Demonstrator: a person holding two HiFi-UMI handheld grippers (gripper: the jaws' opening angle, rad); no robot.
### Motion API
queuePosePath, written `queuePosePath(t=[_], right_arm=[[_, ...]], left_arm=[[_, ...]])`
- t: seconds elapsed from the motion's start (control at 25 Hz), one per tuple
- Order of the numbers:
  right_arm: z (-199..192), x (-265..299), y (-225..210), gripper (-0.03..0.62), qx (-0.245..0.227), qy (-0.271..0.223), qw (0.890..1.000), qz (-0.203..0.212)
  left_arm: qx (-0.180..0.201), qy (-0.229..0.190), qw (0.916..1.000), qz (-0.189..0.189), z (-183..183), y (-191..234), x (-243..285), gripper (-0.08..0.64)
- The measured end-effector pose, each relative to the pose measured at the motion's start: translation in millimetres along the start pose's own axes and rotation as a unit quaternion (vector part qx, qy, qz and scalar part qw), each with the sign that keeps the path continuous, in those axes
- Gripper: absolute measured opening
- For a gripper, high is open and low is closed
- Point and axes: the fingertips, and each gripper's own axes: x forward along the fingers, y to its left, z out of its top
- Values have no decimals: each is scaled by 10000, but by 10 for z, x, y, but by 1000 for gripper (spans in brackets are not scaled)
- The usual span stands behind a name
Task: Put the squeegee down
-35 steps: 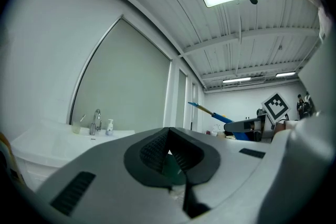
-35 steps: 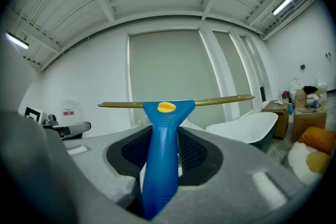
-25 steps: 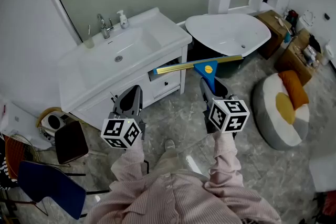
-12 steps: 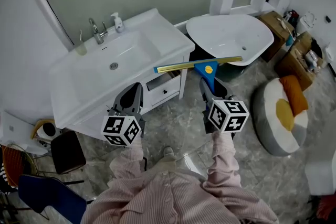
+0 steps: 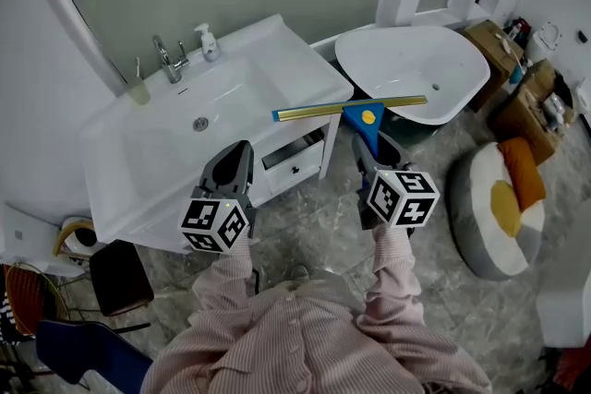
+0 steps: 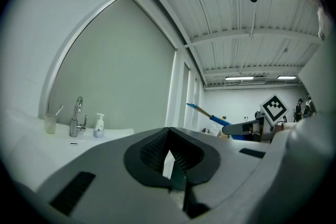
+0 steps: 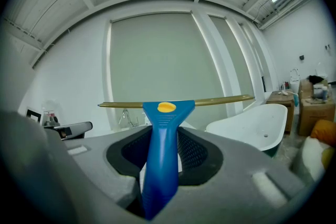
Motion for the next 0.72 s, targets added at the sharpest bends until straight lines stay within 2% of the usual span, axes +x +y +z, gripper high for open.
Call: queuePosePath(t=[0.48, 0.72], right_arm=[[-28, 505, -244, 137, 141, 121, 9998, -85], [43, 1001, -460, 137, 164, 182, 9997, -2]], left_arm=[[-61, 170, 9998, 102, -113, 340, 403, 2], [-114, 211, 9994, 255, -159, 602, 793, 2]])
